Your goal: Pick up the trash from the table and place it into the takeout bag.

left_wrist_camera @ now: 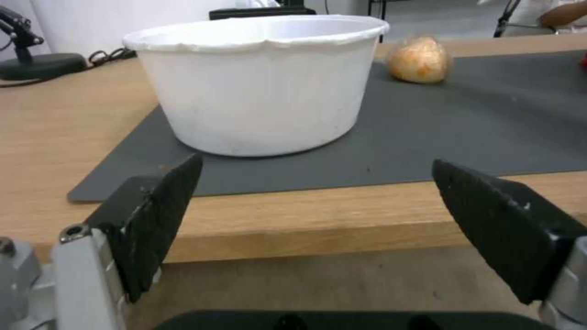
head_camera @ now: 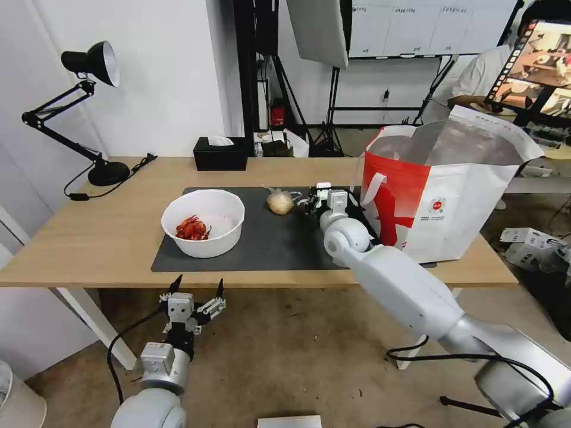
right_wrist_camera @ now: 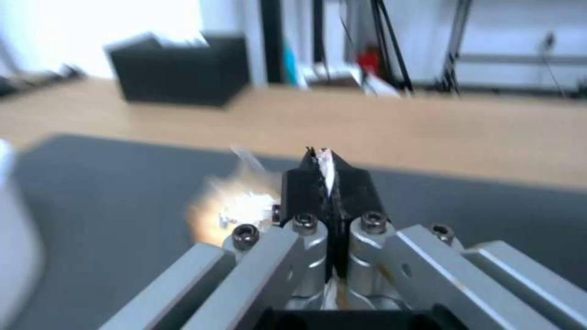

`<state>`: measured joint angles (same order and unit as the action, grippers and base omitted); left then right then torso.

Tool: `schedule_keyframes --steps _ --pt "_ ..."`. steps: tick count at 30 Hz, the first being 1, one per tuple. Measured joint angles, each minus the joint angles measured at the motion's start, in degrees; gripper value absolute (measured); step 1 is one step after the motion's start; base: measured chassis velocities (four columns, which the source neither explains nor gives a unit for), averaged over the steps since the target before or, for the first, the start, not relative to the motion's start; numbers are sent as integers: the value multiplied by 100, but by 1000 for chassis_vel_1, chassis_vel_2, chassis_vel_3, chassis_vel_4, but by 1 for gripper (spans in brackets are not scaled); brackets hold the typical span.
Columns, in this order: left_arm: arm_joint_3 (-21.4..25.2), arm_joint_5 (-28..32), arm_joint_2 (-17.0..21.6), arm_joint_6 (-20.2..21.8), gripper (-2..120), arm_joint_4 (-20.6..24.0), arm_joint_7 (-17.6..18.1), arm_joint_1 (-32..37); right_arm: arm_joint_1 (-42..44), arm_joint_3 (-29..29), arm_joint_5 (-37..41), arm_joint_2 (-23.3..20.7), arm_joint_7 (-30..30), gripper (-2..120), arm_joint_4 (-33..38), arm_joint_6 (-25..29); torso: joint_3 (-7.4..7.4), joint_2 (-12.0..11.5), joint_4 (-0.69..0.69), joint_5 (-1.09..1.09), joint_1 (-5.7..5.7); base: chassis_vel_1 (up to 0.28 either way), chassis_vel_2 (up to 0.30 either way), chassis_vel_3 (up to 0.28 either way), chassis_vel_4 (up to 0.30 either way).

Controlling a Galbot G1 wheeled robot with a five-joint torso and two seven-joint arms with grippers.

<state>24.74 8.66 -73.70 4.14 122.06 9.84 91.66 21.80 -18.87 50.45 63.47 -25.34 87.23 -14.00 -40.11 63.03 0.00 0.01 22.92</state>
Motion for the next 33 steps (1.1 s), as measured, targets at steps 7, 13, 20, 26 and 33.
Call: schedule_keyframes --steps 7,13,20,26,33 --pt "6 -3 -51 7 100 61 20 69 272 361 -637 -521 324 0 889 394 0 0 0 0 0 0 0 0 0" --pt "-7 -9 -50 13 100 87 110 109 215 804 -641 -974 248 0 1321 444 0 -1 0 1 0 0 0 0 0" --pt "-78 -11 -52 54 100 96 151 87 -426 1425 -116 -1814 -308 0 1537 -120 0 0 -1 -2 0 0 0 0 0" --pt "-120 -11 -47 75 100 96 152 53 -596 1668 165 -2195 -675 0 1390 -607 0 0 -1 0 0 0 0 0 0" --pt "-143 -13 -47 79 100 99 151 53 -310 1870 530 -2355 -1134 1 1431 -1155 0 0 -1 1 0 0 0 0 0"
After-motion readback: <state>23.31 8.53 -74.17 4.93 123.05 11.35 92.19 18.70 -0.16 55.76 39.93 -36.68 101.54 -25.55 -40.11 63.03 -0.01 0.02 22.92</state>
